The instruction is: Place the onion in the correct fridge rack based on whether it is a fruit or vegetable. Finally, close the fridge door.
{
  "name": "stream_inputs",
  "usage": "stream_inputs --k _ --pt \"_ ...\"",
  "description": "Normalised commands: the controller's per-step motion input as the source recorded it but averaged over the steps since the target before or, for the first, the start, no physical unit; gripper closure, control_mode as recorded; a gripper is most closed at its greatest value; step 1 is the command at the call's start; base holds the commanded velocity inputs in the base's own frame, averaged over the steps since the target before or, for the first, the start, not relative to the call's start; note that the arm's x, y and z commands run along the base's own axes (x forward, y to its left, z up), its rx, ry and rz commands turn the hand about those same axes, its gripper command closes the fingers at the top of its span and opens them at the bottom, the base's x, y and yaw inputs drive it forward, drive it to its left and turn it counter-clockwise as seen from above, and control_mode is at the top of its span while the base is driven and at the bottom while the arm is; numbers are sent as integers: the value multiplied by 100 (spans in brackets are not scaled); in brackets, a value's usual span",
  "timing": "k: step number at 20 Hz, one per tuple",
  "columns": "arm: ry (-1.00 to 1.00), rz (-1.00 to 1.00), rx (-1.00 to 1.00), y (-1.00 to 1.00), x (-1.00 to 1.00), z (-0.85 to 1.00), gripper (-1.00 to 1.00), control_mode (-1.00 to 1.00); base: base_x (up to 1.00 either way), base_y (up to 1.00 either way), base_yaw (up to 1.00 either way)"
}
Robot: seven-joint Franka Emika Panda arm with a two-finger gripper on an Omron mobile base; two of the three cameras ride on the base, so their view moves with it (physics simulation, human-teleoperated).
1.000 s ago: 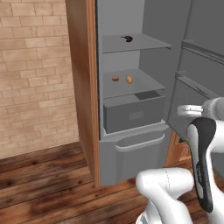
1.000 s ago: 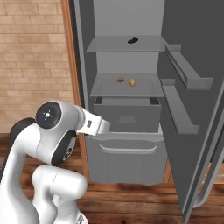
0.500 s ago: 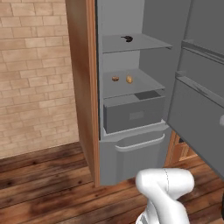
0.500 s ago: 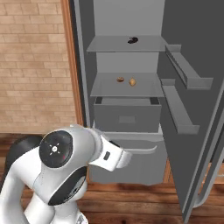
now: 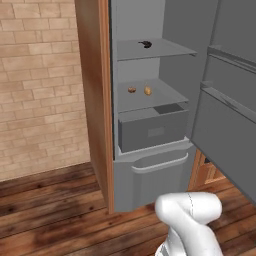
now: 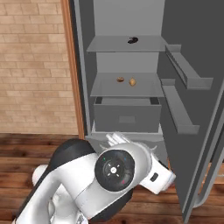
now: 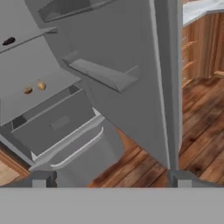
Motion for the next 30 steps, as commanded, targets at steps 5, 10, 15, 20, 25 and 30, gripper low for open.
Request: stream_inputs --k 5,10,15,20,25,30 --pt "0 -1 8 -92 -43 0 -100 -100 0 0 0" --pt "-5 1 6 -73 -14 -1 -100 -100 0 0 0" --pt "-12 11 0 -40 3 -25 -100 -100 0 0 0" --pt "0 3 0 -15 57 -46 -100 -100 0 0 0" --pt "0 0 0 -15 62 -31 -100 -100 0 0 0" --pt "0 1 1 -56 16 -27 -100 -100 0 0 0"
